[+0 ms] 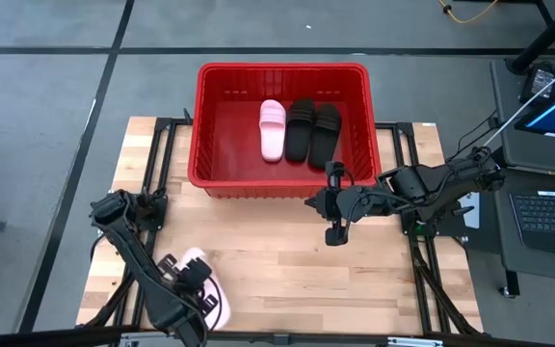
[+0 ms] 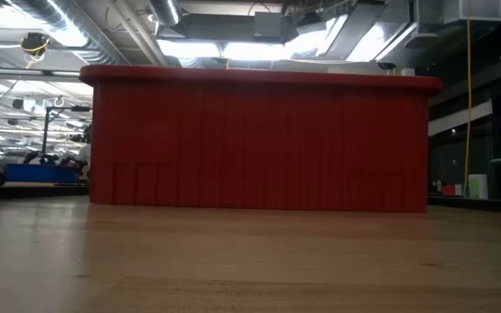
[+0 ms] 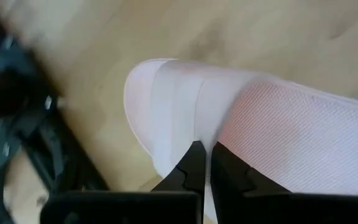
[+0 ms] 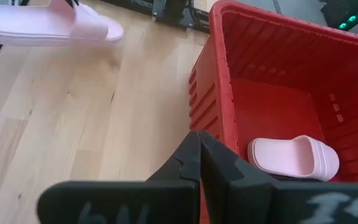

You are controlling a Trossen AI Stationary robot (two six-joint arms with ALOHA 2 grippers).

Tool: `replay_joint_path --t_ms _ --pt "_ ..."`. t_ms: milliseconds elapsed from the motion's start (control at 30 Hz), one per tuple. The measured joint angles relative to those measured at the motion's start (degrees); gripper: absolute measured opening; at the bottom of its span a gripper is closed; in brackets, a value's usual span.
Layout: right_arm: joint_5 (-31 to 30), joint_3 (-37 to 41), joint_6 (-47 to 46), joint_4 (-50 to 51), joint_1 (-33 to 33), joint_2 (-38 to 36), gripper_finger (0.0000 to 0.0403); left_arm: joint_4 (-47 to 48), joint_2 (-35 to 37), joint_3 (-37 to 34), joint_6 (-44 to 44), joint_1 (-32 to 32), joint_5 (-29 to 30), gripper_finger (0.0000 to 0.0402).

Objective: Pick and place slides into bin
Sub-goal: Put the pink slide into the red bin

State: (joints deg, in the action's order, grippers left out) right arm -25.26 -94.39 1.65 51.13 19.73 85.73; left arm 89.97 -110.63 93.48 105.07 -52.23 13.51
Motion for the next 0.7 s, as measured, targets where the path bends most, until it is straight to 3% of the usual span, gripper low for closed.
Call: replay_joint_path --t_ms 267,700 --pt "0.0 0.0 0.4 0.5 0.0 0.0 0.0006 0.0 0.0 4.5 -12.2 2.3 15.1 0.0003" --pt "0.1 -1.1 -2.7 6.7 2.6 -2.9 0.0006 0.1 0.0 14.8 -44.0 11.0 28.9 0.0003"
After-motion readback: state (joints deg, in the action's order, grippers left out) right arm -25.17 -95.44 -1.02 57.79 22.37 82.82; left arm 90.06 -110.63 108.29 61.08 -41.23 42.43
